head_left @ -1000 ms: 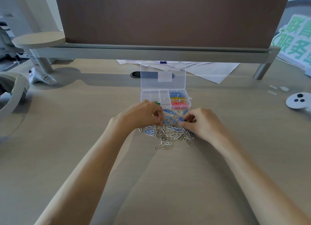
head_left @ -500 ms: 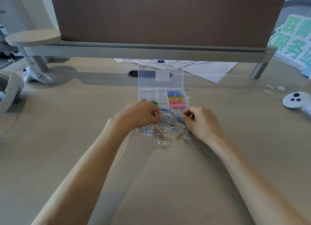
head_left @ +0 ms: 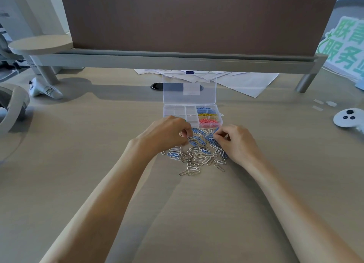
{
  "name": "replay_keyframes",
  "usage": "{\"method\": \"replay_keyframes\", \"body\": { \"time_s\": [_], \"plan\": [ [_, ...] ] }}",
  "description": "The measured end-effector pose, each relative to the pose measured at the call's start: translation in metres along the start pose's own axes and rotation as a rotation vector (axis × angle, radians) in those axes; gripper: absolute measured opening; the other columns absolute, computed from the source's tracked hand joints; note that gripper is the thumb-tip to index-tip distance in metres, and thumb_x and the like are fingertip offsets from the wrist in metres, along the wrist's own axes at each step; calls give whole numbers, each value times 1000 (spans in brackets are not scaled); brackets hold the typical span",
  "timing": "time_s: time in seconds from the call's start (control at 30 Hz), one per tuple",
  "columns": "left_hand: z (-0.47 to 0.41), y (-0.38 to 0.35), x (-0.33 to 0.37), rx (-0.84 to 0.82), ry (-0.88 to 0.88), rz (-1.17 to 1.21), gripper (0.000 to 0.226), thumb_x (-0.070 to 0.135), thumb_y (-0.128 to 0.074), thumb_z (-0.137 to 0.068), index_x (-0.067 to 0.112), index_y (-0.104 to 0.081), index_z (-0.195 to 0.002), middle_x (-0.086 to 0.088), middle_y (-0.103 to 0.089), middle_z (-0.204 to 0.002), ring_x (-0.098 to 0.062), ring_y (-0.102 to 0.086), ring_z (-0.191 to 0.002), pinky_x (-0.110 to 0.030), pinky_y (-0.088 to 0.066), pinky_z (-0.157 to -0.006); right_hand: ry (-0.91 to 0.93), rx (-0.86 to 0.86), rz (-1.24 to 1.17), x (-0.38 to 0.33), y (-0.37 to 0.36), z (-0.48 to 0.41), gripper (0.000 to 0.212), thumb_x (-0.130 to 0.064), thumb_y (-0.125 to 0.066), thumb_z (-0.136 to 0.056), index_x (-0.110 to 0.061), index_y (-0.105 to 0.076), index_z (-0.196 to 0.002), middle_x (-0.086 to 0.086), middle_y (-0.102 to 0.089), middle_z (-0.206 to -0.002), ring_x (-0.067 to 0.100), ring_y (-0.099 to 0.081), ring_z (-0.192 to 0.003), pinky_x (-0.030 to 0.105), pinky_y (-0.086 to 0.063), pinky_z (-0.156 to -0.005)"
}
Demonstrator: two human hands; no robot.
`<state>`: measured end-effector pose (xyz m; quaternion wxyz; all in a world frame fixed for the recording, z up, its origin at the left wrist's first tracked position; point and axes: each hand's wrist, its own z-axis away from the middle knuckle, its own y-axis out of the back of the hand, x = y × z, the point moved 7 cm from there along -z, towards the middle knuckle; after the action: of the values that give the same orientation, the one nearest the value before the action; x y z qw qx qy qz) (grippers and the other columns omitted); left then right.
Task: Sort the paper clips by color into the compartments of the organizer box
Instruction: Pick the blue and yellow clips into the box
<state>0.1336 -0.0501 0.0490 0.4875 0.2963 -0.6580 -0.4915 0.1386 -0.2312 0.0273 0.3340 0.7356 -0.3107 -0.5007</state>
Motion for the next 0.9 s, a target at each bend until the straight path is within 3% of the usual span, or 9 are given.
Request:
{"method": "replay_keyframes", "body": {
  "time_s": [0.17, 0.33, 0.47, 0.63, 0.73, 0.9],
  "plan": [
    [-1, -2, 8, 14, -76, 30, 16, 25, -66, -86, 31, -69, -101, 16, -62, -95, -4, -53, -95, -27, -47, -76, -9, 1, -26, 3, -1, 0, 10, -25, -67, -87, -21, -71, -78, -11, -65, -76, 3, -54, -68, 26, -39, -62],
    [-2, -7, 8, 8, -87, -22, 7, 30, -67, -87, 33, -73, -91, 15, -61, -94, -4, -52, -96, -26, -46, -74, -24, 45, 24, 15, 0, 0, 10, -26, -65, -86, -24, -70, -78, -10, -67, -77, 17, -57, -78, 31, -47, -67],
    [-1, -8, 10, 12, -103, -64, 8, 29, -65, -88, 29, -72, -91, 14, -62, -96, -6, -54, -97, -27, -46, -72, -16, 87, 11, 13, 6, 4, 11, -25, -66, -87, -26, -71, -78, -11, -65, -78, 15, -51, -80, 29, -38, -68],
    [1, -3, 21, 57, -188, -279, 11, 25, -56, -90, 28, -67, -91, 12, -64, -97, -8, -53, -100, -26, -42, -70, 11, 192, -2, 12, 14, 9, 8, -22, -65, -89, -23, -71, -84, -18, -52, -76, 11, -43, -83, 19, -24, -66],
    [1, -1, 23, 53, -197, -305, 11, 25, -56, -88, 30, -66, -88, 14, -65, -96, -7, -54, -99, -25, -38, -68, 43, 217, -17, 9, 12, 8, 9, -24, -64, -90, -22, -71, -86, -13, -56, -82, 14, -47, -87, 20, -26, -69],
    [0, 0, 23, 57, -210, -286, 16, 27, -58, -90, 30, -71, -97, 15, -67, -96, -8, -57, -96, -24, -39, -67, 163, 153, 46, -9, 2, 7, 11, -25, -68, -88, -18, -74, -91, -7, -62, -89, 16, -50, -95, 32, -42, -77]
  ]
}}
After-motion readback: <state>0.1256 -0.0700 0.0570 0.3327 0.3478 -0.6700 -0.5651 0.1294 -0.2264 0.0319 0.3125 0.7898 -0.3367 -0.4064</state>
